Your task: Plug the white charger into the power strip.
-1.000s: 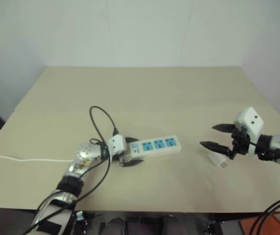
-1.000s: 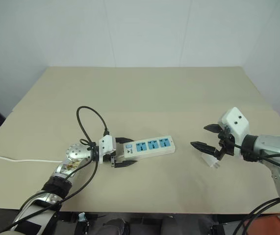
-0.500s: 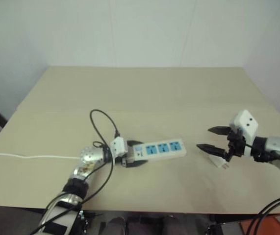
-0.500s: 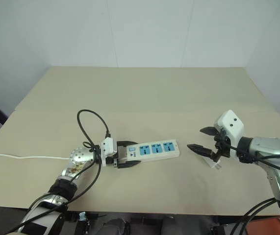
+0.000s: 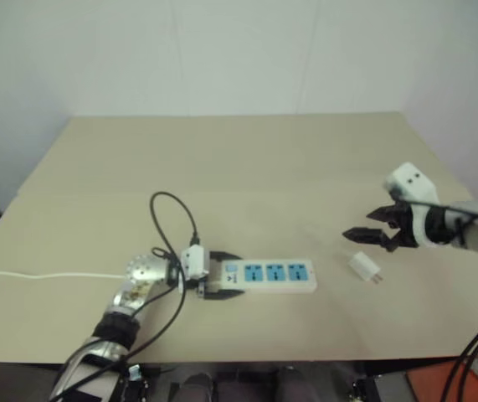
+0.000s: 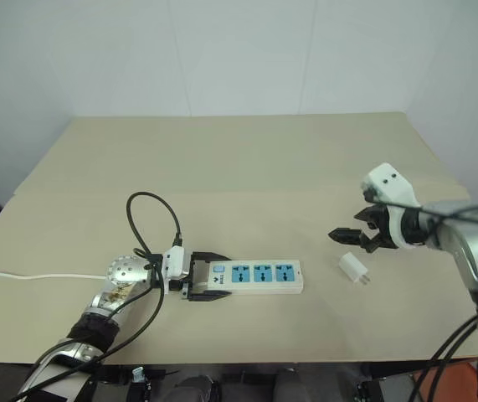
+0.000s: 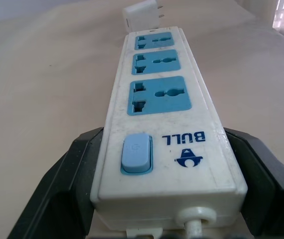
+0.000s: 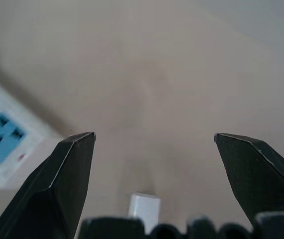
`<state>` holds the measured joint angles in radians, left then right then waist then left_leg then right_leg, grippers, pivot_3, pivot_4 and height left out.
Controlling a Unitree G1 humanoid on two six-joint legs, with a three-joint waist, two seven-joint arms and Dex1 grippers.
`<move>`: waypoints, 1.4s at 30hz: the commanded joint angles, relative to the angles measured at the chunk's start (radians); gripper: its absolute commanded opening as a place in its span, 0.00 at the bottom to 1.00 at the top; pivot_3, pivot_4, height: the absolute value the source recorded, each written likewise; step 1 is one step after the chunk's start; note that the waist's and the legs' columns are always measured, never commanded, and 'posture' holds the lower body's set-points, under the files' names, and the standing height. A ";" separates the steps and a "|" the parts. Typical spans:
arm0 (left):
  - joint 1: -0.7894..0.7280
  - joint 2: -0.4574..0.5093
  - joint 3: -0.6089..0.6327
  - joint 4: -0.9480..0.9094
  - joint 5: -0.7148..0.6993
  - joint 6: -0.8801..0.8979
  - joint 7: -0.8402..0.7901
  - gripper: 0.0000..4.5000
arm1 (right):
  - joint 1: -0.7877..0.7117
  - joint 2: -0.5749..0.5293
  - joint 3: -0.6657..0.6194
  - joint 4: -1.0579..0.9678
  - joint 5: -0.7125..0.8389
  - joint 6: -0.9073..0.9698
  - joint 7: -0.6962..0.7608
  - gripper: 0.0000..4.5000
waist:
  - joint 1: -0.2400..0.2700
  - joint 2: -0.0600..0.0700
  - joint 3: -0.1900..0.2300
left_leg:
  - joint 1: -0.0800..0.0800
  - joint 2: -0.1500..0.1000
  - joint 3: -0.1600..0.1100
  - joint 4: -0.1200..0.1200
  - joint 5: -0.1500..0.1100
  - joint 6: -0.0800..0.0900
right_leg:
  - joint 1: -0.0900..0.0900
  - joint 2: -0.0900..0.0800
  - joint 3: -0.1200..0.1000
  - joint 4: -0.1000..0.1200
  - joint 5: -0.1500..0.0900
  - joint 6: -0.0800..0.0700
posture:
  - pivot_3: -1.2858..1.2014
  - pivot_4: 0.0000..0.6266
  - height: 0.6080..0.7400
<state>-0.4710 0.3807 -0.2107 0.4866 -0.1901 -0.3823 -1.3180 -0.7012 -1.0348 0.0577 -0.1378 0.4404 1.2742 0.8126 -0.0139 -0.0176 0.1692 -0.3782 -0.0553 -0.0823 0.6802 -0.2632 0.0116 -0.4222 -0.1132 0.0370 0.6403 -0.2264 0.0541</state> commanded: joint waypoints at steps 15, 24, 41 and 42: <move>0.027 0.012 -0.049 -0.034 0.028 0.071 -0.017 0.74 | -0.332 -0.048 0.571 0.200 -0.084 0.167 0.133 1.00 | 0.001 0.001 -0.001 | -0.005 0.000 0.001 0.000 -0.002 0.004 | -0.002 0.000 0.000 -0.009 0.002 0.003 | 0.52 0.24 1.00; 0.044 0.014 -0.052 -0.057 0.033 0.074 0.006 0.74 | -0.395 0.011 0.759 0.293 -0.155 0.130 0.248 1.00 | 0.002 0.001 -0.001 | -0.006 -0.001 0.000 0.000 -0.002 0.004 | -0.003 0.000 0.000 -0.009 0.002 0.003 | 0.52 0.24 1.00; 0.040 0.020 -0.053 -0.065 0.033 0.091 0.014 0.74 | -0.387 0.084 0.792 0.335 -0.231 0.118 0.322 0.25 | 0.001 0.001 -0.005 | -0.005 -0.001 0.000 0.000 -0.002 0.004 | -0.003 0.000 0.000 -0.009 0.003 0.003 | 0.52 0.24 1.00; 0.039 0.020 -0.053 -0.063 0.033 0.092 0.013 0.74 | -0.385 0.084 0.775 0.325 -0.229 0.124 0.312 0.25 | 0.001 0.001 -0.005 | -0.005 -0.001 -0.001 0.000 -0.002 0.004 | -0.003 0.000 0.000 -0.009 0.003 0.003 | 0.52 0.24 1.00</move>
<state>-0.4438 0.3934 -0.2307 0.4092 -0.1898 -0.3022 -1.2948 -1.0899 -0.9563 0.8654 0.2246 0.1988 1.3864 1.1173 -0.0128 -0.0168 0.1642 -0.3830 -0.0563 -0.0829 0.6803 -0.2656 0.0155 -0.4250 -0.1133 0.0370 0.6313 -0.2238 0.0571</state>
